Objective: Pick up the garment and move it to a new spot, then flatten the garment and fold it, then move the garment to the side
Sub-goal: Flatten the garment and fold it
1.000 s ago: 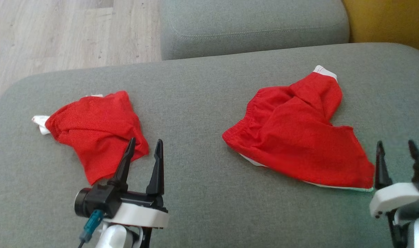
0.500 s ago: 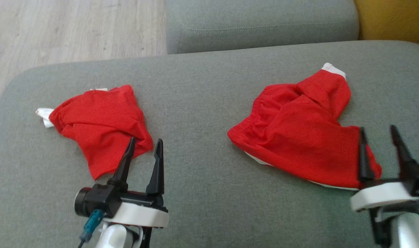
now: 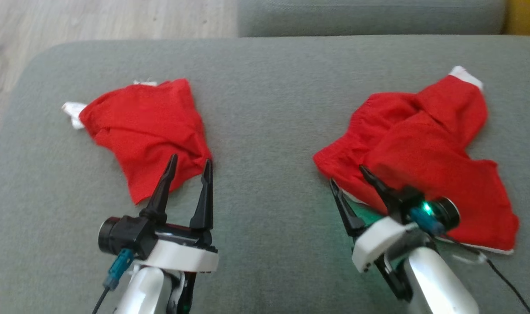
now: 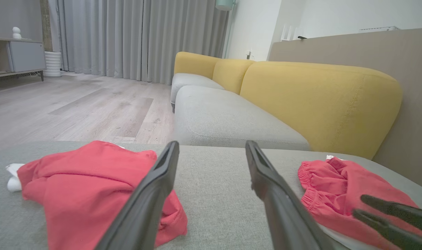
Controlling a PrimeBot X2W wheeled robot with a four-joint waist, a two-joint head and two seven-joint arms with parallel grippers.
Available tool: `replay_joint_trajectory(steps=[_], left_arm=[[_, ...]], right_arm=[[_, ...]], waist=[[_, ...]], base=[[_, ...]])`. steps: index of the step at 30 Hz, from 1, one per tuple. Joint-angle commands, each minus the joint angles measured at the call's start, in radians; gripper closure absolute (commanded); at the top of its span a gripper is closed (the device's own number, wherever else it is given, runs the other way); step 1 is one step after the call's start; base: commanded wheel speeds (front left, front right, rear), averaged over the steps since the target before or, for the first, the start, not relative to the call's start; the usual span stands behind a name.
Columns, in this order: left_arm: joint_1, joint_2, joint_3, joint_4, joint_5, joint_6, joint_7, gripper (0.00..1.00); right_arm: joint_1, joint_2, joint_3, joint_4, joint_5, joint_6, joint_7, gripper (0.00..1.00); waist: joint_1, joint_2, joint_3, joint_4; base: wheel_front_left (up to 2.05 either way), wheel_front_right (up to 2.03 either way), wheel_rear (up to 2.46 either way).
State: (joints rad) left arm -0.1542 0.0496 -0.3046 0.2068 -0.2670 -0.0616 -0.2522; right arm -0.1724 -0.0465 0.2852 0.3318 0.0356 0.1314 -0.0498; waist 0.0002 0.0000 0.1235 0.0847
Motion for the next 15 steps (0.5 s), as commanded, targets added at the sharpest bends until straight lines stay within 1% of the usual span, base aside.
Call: replay_joint_trajectory(steps=[1, 2, 5, 6, 9, 12, 13, 14, 15], left_arm=[[-0.043, 0.001, 0.021, -0.03, -0.009, 0.002, -0.01, 0.0], [-0.049, 0.001, 0.016, -0.028, -0.013, 0.003, -0.01, 0.0], [-0.055, 0.001, 0.012, -0.027, -0.017, 0.005, -0.01, 0.0], [-0.055, 0.001, 0.012, -0.027, -0.017, 0.005, -0.01, 0.0], [-0.06, 0.001, 0.008, -0.028, -0.019, 0.005, -0.01, 0.0], [-0.063, 0.001, 0.007, -0.028, -0.019, 0.006, -0.01, 0.0], [-0.063, 0.001, 0.007, -0.028, -0.019, 0.006, -0.01, 0.0], [-0.064, 0.001, 0.007, -0.027, -0.018, 0.005, -0.01, 0.0], [-0.064, 0.001, 0.007, -0.027, -0.018, 0.005, -0.01, 0.0]], right_arm=[[-0.06, -0.004, 0.031, 0.011, -0.008, -0.001, 0.003, 0.0], [-0.098, -0.004, 0.041, 0.074, -0.012, -0.001, 0.001, 0.0], [-0.15, -0.004, 0.037, 0.167, -0.026, -0.001, 0.001, 0.0], [-0.15, -0.004, 0.037, 0.167, -0.026, -0.001, 0.001, 0.0], [-0.193, -0.004, 0.027, 0.252, -0.032, -0.001, -0.001, 0.0], [-0.227, -0.004, 0.025, 0.326, -0.015, -0.001, -0.01, 0.0], [-0.235, -0.004, 0.028, 0.348, -0.002, -0.001, -0.012, 0.16], [-0.244, -0.004, 0.034, 0.366, 0.012, -0.001, -0.018, 0.96], [-0.251, -0.004, 0.045, 0.379, 0.026, -0.001, -0.029, 1.0]], waist=[[-0.0002, 0.0, 0.017, 0.024], [-0.0002, 0.0, 0.024, 0.038], [-0.0002, 0.0, 0.031, 0.055], [-0.0002, 0.0, 0.031, 0.055], [-0.0002, 0.0, 0.039, 0.069], [-0.0002, 0.0, 0.043, 0.076], [-0.0002, 0.0, 0.044, 0.077], [-0.0002, 0.0, 0.045, 0.079], [-0.0002, 0.0, 0.045, 0.079]], base=[[0.0, 0.0, 0.0], [0.0, 0.0, 0.0], [0.0, 0.0, 0.0], [0.0, 0.0, 0.0], [0.0, 0.0, 0.0], [0.0, 0.0, 0.0], [0.0, 0.0, 0.0], [0.0, 0.0, 0.0], [0.0, 0.0, 0.0]])
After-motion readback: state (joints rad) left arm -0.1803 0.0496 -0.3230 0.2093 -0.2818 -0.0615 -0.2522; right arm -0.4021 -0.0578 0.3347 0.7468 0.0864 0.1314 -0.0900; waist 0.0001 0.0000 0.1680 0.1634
